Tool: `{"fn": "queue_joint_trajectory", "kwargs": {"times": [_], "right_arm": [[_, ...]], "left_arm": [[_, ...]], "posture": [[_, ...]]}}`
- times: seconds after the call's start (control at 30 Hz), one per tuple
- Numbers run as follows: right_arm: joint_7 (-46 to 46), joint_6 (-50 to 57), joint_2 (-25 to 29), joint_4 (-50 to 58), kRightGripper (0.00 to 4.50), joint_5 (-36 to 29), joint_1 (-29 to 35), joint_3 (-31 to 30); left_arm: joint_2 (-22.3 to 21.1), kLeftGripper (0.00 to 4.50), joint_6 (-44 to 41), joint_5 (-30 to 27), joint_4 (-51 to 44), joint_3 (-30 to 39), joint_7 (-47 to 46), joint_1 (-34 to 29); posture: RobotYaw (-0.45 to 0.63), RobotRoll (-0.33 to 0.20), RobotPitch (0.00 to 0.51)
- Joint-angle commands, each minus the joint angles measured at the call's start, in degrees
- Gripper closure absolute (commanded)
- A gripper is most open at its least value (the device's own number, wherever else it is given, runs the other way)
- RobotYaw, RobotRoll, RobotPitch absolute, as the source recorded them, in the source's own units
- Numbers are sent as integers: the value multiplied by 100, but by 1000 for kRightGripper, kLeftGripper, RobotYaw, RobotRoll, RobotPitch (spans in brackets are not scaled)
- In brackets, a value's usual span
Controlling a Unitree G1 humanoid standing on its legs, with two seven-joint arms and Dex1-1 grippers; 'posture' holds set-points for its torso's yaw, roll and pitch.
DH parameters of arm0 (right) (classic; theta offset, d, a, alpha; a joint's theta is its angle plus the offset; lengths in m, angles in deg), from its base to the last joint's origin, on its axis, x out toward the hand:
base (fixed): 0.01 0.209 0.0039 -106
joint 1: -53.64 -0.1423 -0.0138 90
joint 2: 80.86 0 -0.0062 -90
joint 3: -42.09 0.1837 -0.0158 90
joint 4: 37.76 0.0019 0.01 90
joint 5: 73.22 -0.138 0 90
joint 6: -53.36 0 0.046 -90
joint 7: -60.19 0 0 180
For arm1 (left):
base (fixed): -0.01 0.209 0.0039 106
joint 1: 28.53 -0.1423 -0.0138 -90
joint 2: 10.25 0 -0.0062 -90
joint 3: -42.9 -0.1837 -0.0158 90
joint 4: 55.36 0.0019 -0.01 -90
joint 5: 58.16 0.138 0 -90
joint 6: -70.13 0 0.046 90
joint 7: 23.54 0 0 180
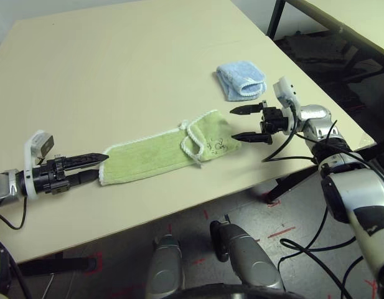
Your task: Fold the towel and set it aside.
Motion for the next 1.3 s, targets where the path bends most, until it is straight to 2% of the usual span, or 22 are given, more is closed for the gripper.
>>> {"fn": "queue_joint_trajectory", "kwargs": {"times": [0.03,0.3,1.03,1.3], "right_arm": [[-28,-66,-12,118,0,-55,83,-80],[-28,-103,-50,127,0,-33,79,-57],[-28,-191,-111,134,0,-4,143,-47],[-28,-247,-132,61,0,20,110,-29]], "left_arm": [[-55,25,-81,104,-69,-142,-106,-4],[39,25,62,223,42,-256,-209,207],[-346,25,260,251,122,-259,146,-417],[-392,25,242,331,275,-300,172,-325]], "posture": [[-123,0,190],[-128,0,188],[-116,0,182],[-111,0,180]]}}
